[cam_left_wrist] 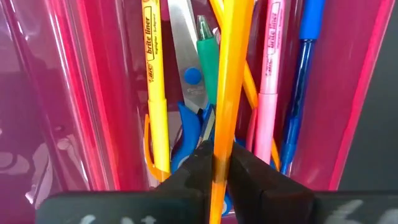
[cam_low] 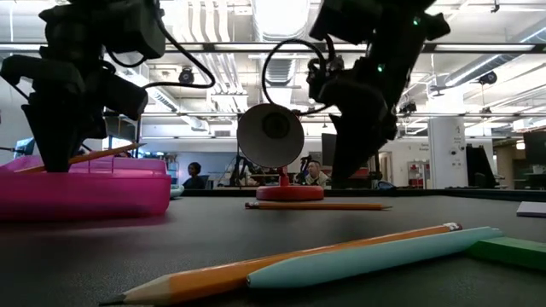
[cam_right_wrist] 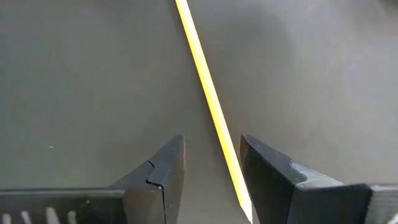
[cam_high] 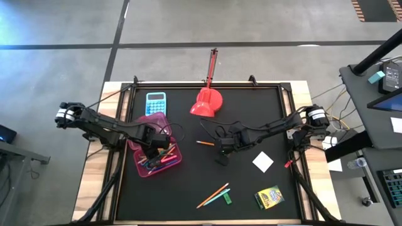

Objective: Pack school essentials
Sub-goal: Put the orange pencil into the red supply box

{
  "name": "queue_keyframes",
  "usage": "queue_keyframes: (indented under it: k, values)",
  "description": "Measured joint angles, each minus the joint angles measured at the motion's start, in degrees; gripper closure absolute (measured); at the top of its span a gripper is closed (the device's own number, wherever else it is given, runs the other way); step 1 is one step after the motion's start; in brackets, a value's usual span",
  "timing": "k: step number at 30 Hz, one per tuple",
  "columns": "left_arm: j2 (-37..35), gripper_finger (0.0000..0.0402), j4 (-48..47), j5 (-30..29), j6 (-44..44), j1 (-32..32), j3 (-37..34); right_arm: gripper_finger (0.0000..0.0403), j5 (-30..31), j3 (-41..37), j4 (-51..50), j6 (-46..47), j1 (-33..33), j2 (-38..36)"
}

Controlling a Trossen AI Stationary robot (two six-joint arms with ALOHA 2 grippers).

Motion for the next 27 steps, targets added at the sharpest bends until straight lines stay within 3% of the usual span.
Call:
queue_keyframes:
  k: [11, 19, 27]
  values:
    - [-1.14, 0.0305, -0.14, -0.25, -0.66, 0.02, 0.59, 0.0219, -0.04, -2.94, 1.58, -0.86, -1.98, 0.00]
    - [-5.69, 0.0300, 0.63, -0.31, -1.95, 0.02, 4.55, 0.0226, -1.52, -6.74, 10.37, -3.59, -3.01, 0.00]
    - [-12.25, 0.0299, 10.53, -0.35, -3.45, 0.02, 5.76, 0.0243, -1.49, -9.45, 11.61, -6.51, -4.46, 0.00]
